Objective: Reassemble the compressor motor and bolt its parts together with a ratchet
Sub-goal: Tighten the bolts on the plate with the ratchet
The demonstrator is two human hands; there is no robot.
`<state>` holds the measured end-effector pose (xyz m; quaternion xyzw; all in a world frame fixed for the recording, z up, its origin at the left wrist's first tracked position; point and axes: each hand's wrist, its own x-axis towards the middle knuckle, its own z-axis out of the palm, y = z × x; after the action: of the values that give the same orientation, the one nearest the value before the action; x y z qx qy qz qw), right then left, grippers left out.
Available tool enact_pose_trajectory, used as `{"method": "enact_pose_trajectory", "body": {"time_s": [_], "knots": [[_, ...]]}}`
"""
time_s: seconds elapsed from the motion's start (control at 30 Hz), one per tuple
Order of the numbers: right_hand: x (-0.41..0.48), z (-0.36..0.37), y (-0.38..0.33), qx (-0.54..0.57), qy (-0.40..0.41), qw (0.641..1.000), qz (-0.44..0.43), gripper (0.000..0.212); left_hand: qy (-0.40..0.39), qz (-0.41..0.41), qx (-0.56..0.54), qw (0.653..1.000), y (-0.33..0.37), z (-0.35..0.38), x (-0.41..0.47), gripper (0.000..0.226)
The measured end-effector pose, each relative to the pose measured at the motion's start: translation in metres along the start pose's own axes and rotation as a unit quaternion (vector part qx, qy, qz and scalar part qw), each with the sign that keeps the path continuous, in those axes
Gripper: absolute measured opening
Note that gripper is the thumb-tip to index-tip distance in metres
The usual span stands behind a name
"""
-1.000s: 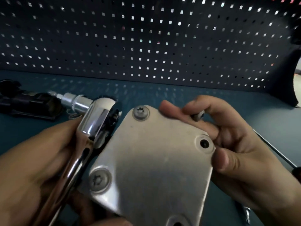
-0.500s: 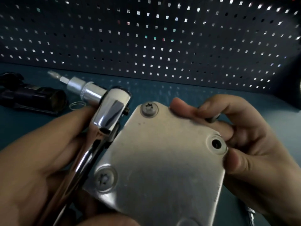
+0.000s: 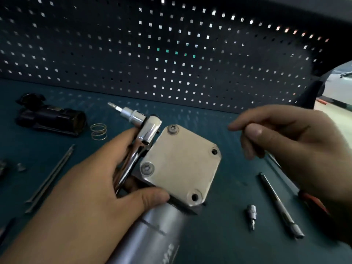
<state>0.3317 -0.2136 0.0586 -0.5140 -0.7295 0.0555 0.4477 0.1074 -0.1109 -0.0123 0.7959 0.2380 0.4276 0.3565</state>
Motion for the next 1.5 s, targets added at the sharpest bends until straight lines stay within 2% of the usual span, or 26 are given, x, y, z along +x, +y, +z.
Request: {"method": "enact_pose_trajectory", "body": {"time_s": [0.2,0.33,0.47,0.57,0.7,0.9,1.1,1.23,1.3,1.5], "knots": [[0.006,-0.001,-0.026,-0.092,-0.11,0.987,0.069,0.014,0.011,-0.033,0.013,0.999,0.013,-0.002,-0.008,0.075],[0.012,-0.002,-0.035,-0.154,-0.141,0.974,0.084,0.01,0.036,-0.042,0.034,0.998,0.011,-0.002,-0.015,0.048],[0.015,-0.001,-0.037,-0.188,-0.169,0.963,0.089,0.013,0.055,-0.04,0.035,0.997,0.001,-0.001,-0.019,0.048],[0.016,-0.001,-0.035,-0.203,-0.177,0.958,0.094,0.015,0.048,-0.055,0.022,0.997,-0.003,-0.001,-0.02,0.042],[0.019,0.001,-0.035,-0.212,-0.187,0.954,0.103,0.019,0.03,-0.071,0.002,0.997,-0.006,-0.004,-0.022,0.047],[0.026,0.001,-0.04,-0.268,-0.211,0.938,0.066,0.019,-0.001,-0.082,-0.021,0.996,-0.008,-0.002,-0.025,0.05],[0.029,0.003,-0.046,-0.309,-0.235,0.919,0.062,0.009,-0.003,-0.078,-0.034,0.996,-0.01,-0.003,-0.028,0.043],[0.031,0.004,-0.049,-0.326,-0.244,0.909,0.091,0.024,-0.01,-0.082,-0.047,0.995,-0.012,-0.003,-0.028,0.049],[0.03,0.006,-0.05,-0.319,-0.237,0.912,0.102,0.028,-0.012,-0.08,-0.049,0.996,-0.011,-0.003,-0.028,0.046],[0.027,0.01,-0.051,-0.346,-0.208,0.913,0.057,0.009,-0.012,-0.079,-0.043,0.996,-0.013,-0.003,-0.029,0.046]]}}
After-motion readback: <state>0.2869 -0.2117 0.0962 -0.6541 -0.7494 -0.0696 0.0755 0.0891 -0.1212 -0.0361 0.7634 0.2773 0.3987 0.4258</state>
